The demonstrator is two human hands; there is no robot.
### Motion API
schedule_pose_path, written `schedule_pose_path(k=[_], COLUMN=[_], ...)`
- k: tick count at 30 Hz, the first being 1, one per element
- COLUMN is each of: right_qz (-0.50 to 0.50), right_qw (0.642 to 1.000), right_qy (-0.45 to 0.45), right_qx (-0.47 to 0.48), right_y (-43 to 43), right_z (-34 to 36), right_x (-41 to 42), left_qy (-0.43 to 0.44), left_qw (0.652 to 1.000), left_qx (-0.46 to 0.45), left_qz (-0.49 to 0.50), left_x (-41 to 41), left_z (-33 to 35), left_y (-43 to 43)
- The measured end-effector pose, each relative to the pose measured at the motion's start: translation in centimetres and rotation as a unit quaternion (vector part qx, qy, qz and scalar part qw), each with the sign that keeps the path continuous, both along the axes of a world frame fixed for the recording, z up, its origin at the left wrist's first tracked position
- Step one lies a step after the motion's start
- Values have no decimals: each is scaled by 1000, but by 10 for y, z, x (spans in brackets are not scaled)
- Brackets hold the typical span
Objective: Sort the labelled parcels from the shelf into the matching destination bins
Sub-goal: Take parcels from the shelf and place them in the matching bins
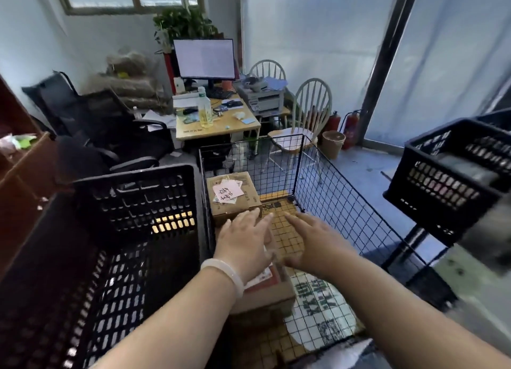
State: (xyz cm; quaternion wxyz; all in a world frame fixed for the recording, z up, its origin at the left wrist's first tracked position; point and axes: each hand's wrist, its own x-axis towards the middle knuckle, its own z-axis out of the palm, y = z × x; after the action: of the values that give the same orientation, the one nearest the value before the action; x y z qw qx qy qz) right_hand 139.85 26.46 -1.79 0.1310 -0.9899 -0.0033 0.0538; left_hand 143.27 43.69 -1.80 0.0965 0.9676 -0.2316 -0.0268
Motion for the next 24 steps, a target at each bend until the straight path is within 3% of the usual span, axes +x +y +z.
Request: schedule_pose_path(k=[5, 11, 24], right_qz=[-118, -262, -569], right_qw=[987, 937, 777], right_qy=[-107, -212, -211], right_qx=[-29, -88, -168], right_y=[1, 20, 50], right_z=[23, 32, 69], right_x=[-95, -233, -546], left_qy=[-84, -130, -160], left_qw=[990, 953, 795], left_qx=[-48, -123, -207], left_qz=[-99, -245, -548], left_x=[-43, -121, -381], left_z=[32, 45, 68], left_y=[-9, -27, -111])
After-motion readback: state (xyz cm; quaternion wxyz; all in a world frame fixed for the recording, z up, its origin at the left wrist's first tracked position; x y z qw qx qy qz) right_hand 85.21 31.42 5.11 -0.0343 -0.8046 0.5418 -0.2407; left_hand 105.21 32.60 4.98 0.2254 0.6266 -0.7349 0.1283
